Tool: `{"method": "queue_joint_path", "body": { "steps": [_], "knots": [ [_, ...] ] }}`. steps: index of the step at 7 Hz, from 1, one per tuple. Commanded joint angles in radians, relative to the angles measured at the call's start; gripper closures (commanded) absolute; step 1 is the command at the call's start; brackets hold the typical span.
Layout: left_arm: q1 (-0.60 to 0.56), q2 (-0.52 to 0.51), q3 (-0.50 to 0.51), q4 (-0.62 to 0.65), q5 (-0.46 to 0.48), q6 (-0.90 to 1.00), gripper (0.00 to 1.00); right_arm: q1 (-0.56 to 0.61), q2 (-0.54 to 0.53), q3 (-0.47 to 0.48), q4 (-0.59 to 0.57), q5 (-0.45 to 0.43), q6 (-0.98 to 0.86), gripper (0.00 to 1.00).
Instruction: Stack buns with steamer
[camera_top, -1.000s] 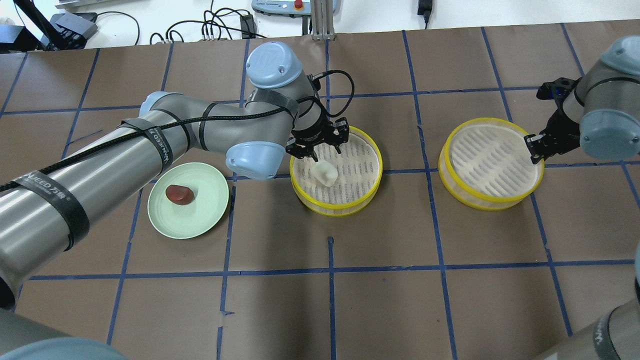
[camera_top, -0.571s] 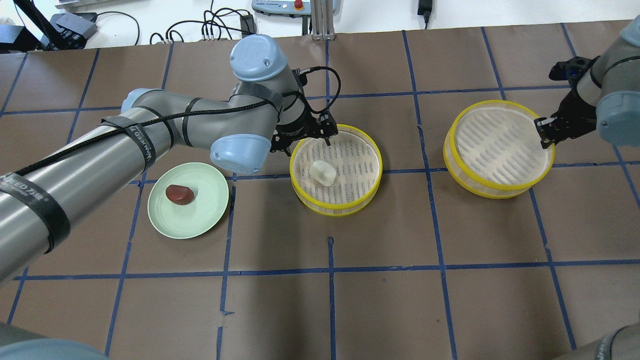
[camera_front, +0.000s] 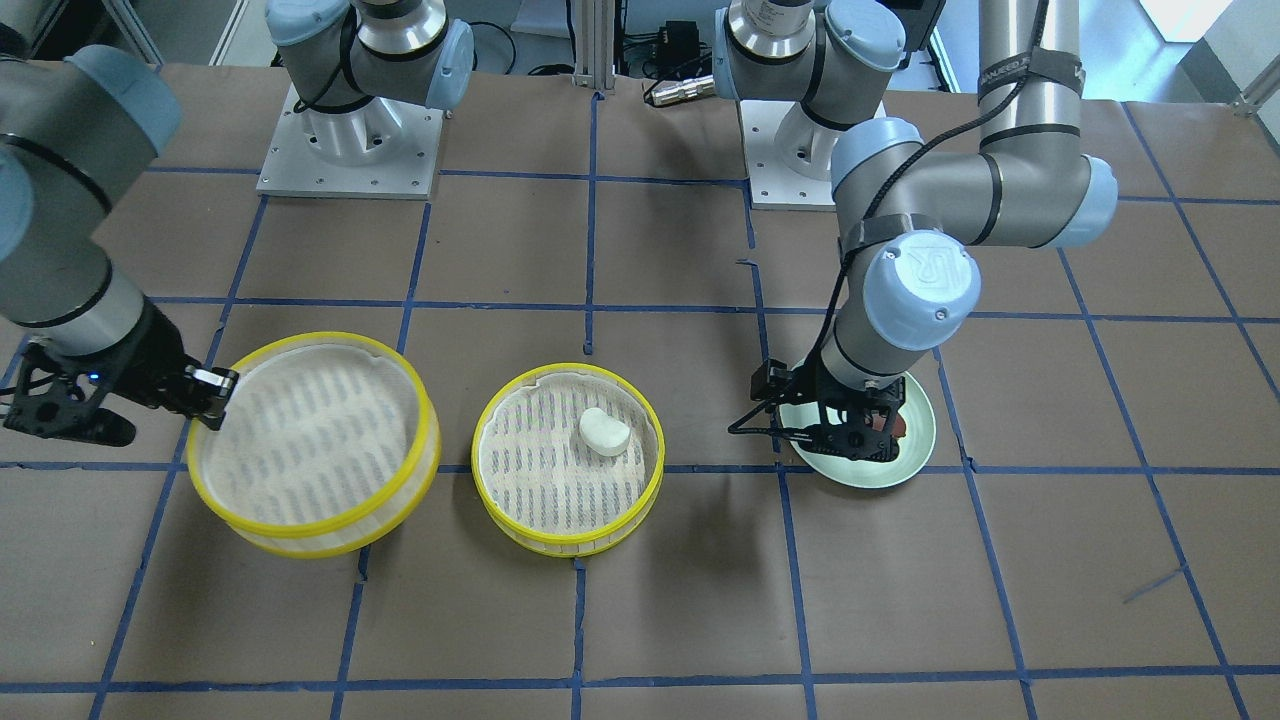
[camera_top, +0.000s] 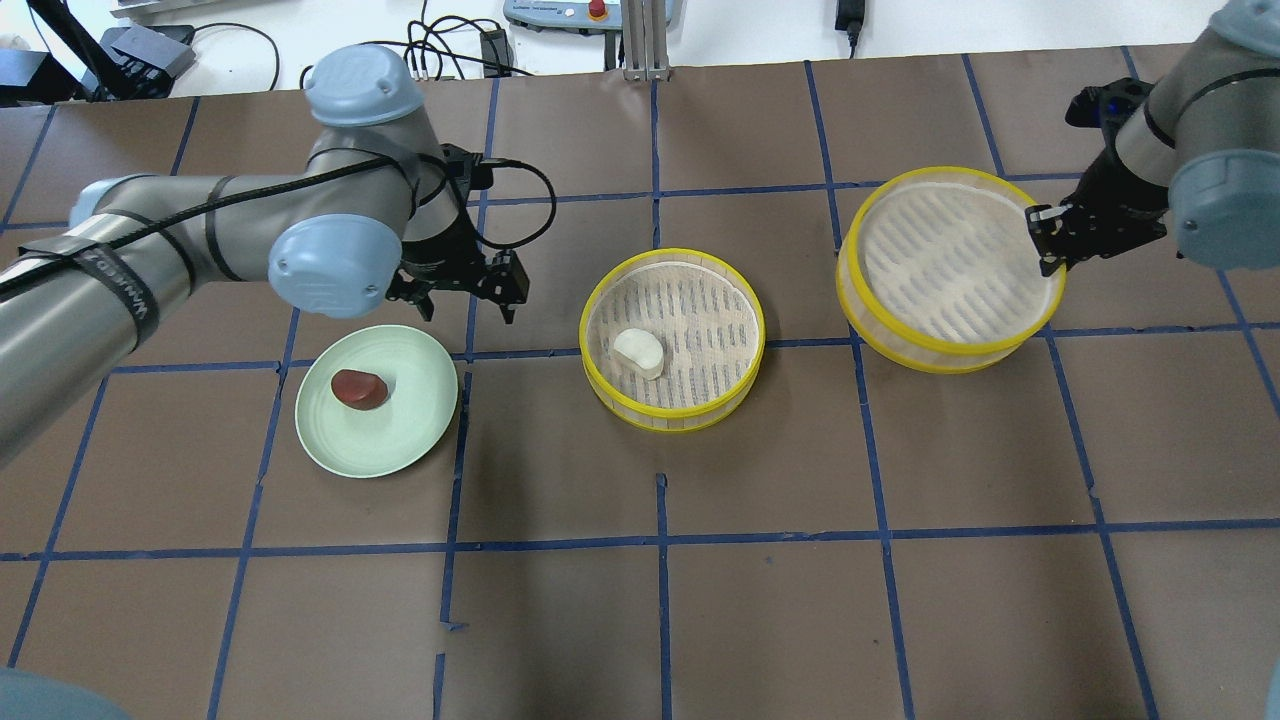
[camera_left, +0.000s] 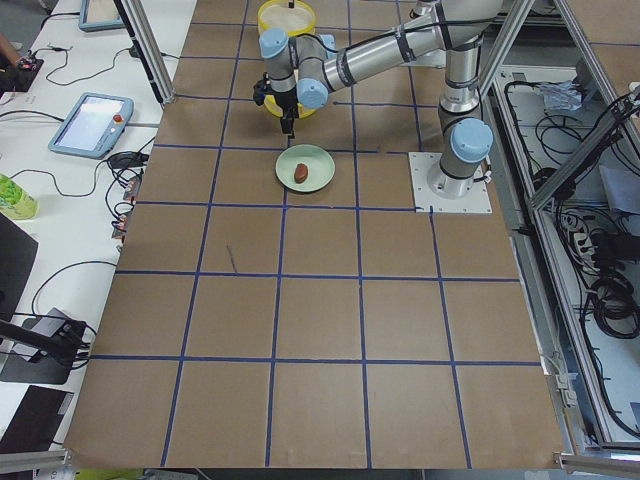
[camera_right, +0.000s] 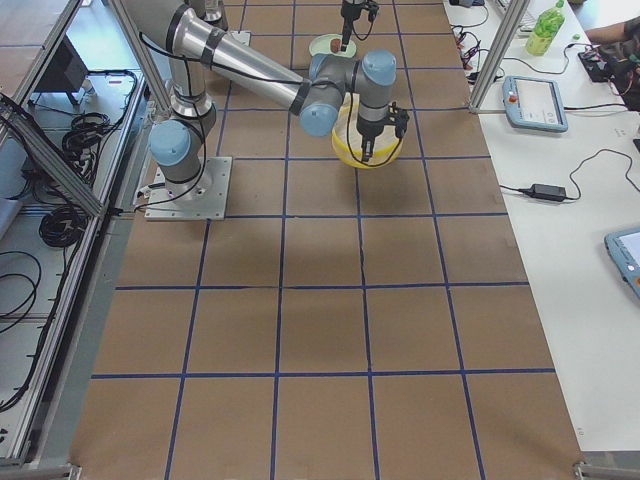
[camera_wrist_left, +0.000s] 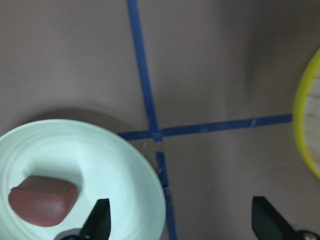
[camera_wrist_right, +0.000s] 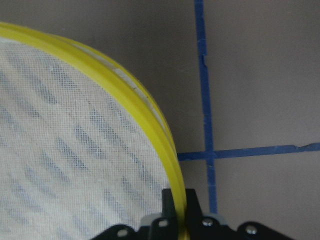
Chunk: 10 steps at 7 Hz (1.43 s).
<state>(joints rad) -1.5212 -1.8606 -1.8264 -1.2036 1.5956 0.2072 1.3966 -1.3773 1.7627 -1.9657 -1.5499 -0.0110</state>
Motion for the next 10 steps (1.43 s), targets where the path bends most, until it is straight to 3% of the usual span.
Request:
{"method": "queue_joint_path", "body": {
  "steps": [1, 3, 5, 6, 7, 8, 10],
  "knots": [
    [0.108, -0.006, -0.056, -0.004, 0.044, 0.147, 0.02, 0.236, 0.013, -0.031, 0.013, -0.021, 0.295, 0.93],
    [0.112, -0.063, -0.054, 0.007, 0.064, 0.179, 0.05, 0.338, 0.047, -0.038, 0.01, -0.018, 0.473, 0.94],
    [0.112, -0.138, -0.057, 0.073, 0.096, 0.178, 0.05, 0.37, 0.09, -0.051, 0.007, -0.016, 0.525, 0.94],
    [0.112, -0.135, -0.057, 0.075, 0.098, 0.176, 0.45, 0.371, 0.092, -0.054, 0.004, -0.01, 0.529, 0.94],
    [0.112, -0.134, -0.056, 0.075, 0.096, 0.176, 0.67, 0.372, 0.098, -0.055, 0.004, -0.013, 0.522, 0.94],
    [0.112, -0.128, -0.051, 0.075, 0.096, 0.176, 0.75, 0.372, 0.115, -0.055, 0.004, -0.016, 0.517, 0.93],
    [0.108, -0.094, -0.024, 0.061, 0.095, 0.167, 0.76, 0.372, 0.123, -0.052, 0.004, -0.006, 0.525, 0.93]
  ]
}}
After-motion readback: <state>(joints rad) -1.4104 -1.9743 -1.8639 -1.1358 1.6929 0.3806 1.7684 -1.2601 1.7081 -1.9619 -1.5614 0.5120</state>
